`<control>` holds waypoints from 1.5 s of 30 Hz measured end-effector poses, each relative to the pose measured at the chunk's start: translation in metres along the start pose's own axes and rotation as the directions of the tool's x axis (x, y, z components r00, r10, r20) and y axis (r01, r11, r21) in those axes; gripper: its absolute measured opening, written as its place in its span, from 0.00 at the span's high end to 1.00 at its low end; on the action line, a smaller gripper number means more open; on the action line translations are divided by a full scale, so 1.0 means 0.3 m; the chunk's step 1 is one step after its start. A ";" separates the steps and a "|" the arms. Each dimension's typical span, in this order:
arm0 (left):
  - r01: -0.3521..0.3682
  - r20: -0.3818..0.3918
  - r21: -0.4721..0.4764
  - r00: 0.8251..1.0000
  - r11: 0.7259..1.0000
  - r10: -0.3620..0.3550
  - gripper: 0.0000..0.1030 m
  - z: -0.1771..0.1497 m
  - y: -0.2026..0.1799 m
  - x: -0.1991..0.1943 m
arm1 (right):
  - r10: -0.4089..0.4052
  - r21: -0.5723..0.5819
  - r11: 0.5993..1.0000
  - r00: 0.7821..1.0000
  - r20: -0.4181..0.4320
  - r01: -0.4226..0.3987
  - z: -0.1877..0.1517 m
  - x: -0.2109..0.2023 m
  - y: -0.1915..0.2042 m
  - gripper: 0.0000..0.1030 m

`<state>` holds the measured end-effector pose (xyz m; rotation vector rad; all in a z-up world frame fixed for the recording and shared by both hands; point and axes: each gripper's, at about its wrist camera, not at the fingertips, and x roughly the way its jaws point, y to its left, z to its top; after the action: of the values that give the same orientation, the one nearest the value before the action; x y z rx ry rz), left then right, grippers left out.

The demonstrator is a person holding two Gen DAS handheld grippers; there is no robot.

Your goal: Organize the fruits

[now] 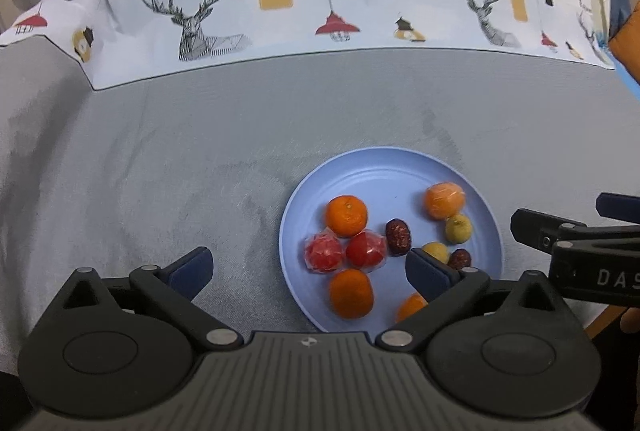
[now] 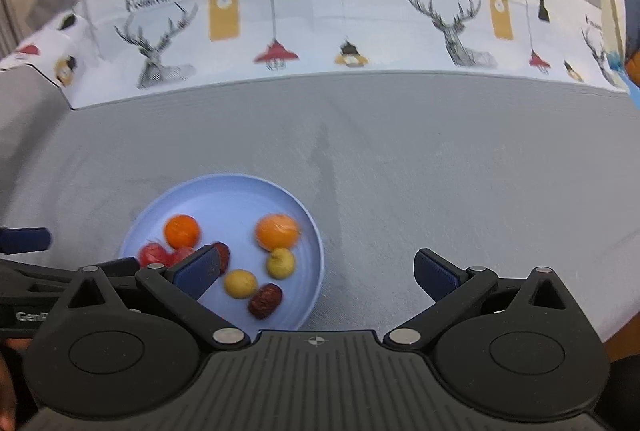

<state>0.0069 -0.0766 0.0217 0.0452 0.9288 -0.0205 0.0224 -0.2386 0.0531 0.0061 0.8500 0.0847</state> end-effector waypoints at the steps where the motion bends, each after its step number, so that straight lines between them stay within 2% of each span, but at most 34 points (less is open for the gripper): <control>1: 0.003 -0.009 -0.008 1.000 1.000 -0.003 0.01 0.001 0.005 0.008 | -0.006 0.003 1.000 1.000 -0.004 0.006 0.000 0.009 -0.001 0.01; 7: 0.004 -0.051 -0.074 0.999 0.997 -0.008 0.01 0.008 0.046 0.032 | -0.035 -0.010 0.999 0.999 -0.001 0.034 0.009 0.034 0.011 0.01; 14: 0.011 -0.051 -0.079 0.999 0.997 -0.016 0.01 0.014 0.042 0.026 | -0.041 -0.062 0.997 0.999 0.004 0.041 0.004 0.028 0.028 0.01; 23: 0.024 -0.093 -0.098 0.995 0.995 -0.033 0.01 0.008 0.040 0.044 | -0.043 -0.070 0.997 0.999 -0.002 0.043 0.002 0.031 0.033 0.01; 45: 0.020 -0.129 -0.111 0.991 0.994 -0.035 0.01 0.004 0.043 0.064 | -0.044 -0.084 0.996 0.999 -0.012 0.043 -0.002 0.046 0.040 0.01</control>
<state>0.0199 -0.0638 0.0074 -0.0684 1.0604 0.0076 0.0302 -0.2257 0.0427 -0.0917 0.8597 0.0791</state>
